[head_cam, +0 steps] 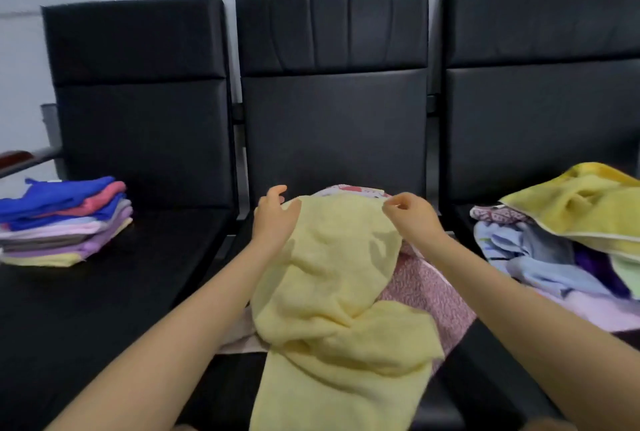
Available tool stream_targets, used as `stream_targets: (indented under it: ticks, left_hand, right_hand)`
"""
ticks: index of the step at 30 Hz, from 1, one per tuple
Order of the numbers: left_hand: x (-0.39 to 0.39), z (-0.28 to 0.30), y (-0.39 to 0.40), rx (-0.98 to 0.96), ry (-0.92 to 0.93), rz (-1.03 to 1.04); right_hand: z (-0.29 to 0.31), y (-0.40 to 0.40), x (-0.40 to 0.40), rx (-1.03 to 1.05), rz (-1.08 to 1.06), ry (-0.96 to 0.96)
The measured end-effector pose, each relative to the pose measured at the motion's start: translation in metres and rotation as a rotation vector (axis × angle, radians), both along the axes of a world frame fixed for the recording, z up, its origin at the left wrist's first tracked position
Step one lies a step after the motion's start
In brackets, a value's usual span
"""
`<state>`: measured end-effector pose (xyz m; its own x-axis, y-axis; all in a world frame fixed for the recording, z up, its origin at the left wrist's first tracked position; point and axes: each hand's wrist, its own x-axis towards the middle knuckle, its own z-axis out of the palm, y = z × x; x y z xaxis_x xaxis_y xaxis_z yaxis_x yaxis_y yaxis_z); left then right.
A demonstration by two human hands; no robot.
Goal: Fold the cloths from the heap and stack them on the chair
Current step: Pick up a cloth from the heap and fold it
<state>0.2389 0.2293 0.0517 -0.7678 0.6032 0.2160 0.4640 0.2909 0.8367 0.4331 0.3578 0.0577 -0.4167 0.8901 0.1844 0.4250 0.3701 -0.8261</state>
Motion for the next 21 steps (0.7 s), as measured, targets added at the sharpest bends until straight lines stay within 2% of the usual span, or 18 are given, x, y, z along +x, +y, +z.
stream_targets:
  ticks: [5, 8, 10, 13, 15, 18, 21]
  left_hand:
    - [0.026, -0.038, -0.07, -0.002, -0.184, 0.026]
    - [0.027, -0.049, -0.096, -0.049, -0.43, 0.06]
    - [0.034, -0.042, -0.108, -0.081, -0.57, 0.039]
    - [0.035, -0.041, -0.123, -0.072, -0.611, 0.014]
    - [0.038, -0.04, -0.132, -0.136, -0.608, -0.021]
    - [0.049, -0.038, -0.134, -0.194, -0.646, -0.092]
    - [0.056, -0.04, -0.132, -0.24, -0.608, -0.115]
  right_hand:
    - [-0.024, -0.054, 0.045, -0.193, 0.06, -0.14]
    - [-0.035, -0.065, 0.059, -0.354, 0.067, -0.228]
    - [-0.038, -0.068, 0.061, -0.416, 0.142, -0.122]
    - [-0.04, -0.072, 0.058, -0.535, 0.313, 0.088]
    - [-0.041, -0.075, 0.05, -0.623, 0.34, 0.114]
    - [-0.037, -0.077, 0.038, -0.654, 0.319, 0.011]
    - [-0.029, -0.084, 0.029, -0.474, 0.321, -0.253]
